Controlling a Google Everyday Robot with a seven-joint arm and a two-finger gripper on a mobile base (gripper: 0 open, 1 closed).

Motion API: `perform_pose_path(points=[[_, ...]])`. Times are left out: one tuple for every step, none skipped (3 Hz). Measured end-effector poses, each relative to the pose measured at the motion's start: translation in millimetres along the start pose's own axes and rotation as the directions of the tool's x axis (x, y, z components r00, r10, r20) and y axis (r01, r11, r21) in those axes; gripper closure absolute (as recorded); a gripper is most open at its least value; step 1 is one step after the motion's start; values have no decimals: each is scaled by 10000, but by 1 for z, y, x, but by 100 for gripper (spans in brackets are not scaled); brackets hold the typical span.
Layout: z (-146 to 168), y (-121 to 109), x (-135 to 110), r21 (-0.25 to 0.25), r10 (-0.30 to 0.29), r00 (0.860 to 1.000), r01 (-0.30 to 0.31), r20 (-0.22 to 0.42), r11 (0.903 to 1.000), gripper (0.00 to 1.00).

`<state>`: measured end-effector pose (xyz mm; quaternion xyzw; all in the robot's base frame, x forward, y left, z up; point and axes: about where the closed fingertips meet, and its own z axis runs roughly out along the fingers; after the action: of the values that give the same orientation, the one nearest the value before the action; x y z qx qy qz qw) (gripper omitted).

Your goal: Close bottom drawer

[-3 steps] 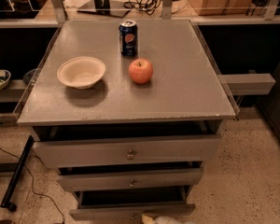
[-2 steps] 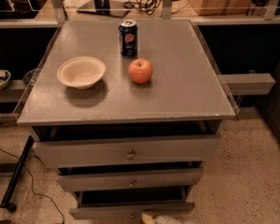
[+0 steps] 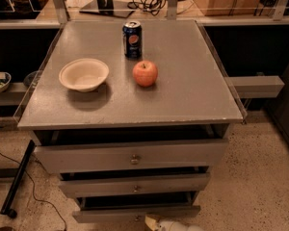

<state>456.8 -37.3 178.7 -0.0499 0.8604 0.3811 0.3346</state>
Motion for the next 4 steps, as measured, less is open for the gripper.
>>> perform_pose_path(points=[[6, -5, -3, 145, 146, 9998, -148, 152, 9998, 100], [15, -1, -20, 136, 21, 9991, -27, 421, 9999, 100], [18, 2, -25, 130, -34, 9988, 28, 494, 9999, 100], [30, 9, -45, 22, -200, 9971, 199, 741, 9998, 100]])
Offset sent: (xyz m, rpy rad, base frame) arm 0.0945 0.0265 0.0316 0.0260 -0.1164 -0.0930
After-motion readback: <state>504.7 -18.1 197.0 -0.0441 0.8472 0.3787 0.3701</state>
